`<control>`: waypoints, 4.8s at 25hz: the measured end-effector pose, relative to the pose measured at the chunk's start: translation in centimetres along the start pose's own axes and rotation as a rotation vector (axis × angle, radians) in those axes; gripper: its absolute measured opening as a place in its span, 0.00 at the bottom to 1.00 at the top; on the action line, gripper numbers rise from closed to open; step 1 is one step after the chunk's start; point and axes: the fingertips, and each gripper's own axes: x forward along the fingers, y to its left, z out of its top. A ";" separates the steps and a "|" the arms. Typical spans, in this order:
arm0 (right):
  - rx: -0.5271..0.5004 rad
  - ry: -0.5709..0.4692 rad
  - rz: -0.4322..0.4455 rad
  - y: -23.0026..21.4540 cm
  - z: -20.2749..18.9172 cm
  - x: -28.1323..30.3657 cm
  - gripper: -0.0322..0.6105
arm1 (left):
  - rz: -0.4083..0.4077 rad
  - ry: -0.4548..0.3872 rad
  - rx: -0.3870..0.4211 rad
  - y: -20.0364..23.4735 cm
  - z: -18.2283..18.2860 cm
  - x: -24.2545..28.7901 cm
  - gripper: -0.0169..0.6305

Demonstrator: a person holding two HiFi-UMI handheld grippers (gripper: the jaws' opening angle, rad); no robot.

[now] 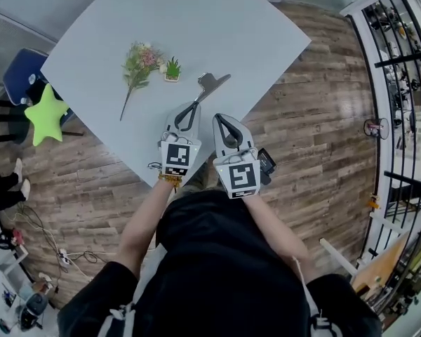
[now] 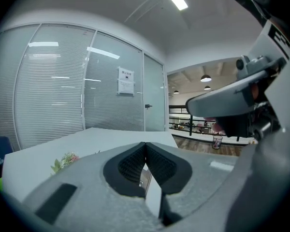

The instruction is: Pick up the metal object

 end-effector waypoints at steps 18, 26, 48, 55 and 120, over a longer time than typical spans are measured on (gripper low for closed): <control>0.020 0.038 -0.012 -1.3 -1.0 0.5 0.05 | -0.014 0.143 -0.037 0.9 -6.5 3.8 0.04; 0.025 0.062 -0.008 -1.6 -1.7 0.7 0.05 | -0.026 0.208 -0.069 1.0 -9.4 5.3 0.06; 0.030 0.110 -0.023 -3.5 -2.5 0.9 0.05 | -0.060 0.379 -0.129 0.4 -16.4 8.0 0.09; 0.040 0.125 -0.029 -3.8 -3.0 0.6 0.05 | -0.081 0.426 -0.148 0.2 -18.0 8.3 0.11; 0.078 0.117 0.040 -0.1 -4.5 -1.8 0.05 | -0.195 0.663 -0.214 -4.3 -23.2 -3.7 0.12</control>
